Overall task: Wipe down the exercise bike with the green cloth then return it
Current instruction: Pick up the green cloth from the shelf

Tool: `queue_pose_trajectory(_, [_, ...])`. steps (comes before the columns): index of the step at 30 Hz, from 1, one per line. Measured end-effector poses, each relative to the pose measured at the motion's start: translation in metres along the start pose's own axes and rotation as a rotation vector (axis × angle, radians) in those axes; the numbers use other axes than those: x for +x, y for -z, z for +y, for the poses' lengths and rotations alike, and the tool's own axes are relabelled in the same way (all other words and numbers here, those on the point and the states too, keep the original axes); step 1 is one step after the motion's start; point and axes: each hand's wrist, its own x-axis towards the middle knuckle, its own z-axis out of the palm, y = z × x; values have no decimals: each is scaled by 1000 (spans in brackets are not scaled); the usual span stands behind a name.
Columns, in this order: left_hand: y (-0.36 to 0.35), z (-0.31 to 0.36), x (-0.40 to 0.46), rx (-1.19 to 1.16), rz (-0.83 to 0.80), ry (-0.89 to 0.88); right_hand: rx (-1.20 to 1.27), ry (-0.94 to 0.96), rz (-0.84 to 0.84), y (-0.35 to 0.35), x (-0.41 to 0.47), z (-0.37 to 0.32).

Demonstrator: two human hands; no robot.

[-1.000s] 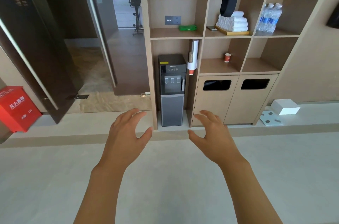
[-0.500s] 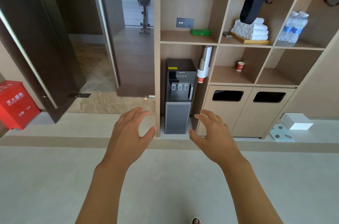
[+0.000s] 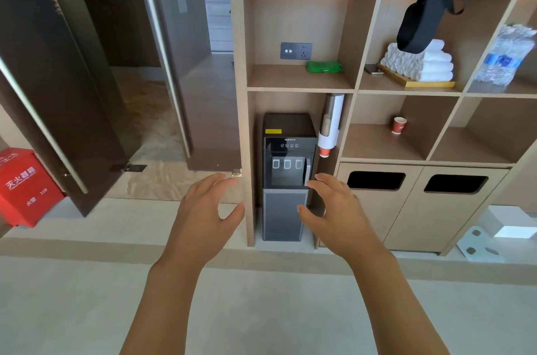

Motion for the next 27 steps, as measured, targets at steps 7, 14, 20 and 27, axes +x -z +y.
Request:
queue_pose_trajectory(7, [-48, 24, 75, 14, -27, -21, 18, -39, 45, 4, 72, 65])
queue_pose_trajectory(14, [-85, 36, 149, 26, -80, -60, 26, -86, 64, -4, 127, 101])
queue_pose_trajectory(20, [-117, 20, 222, 1, -121, -107, 22, -117, 95, -14, 194, 113])
queue_pose_trajectory(27, [-130, -10, 338, -29, -107, -149, 15, -99, 100, -22, 301, 106])
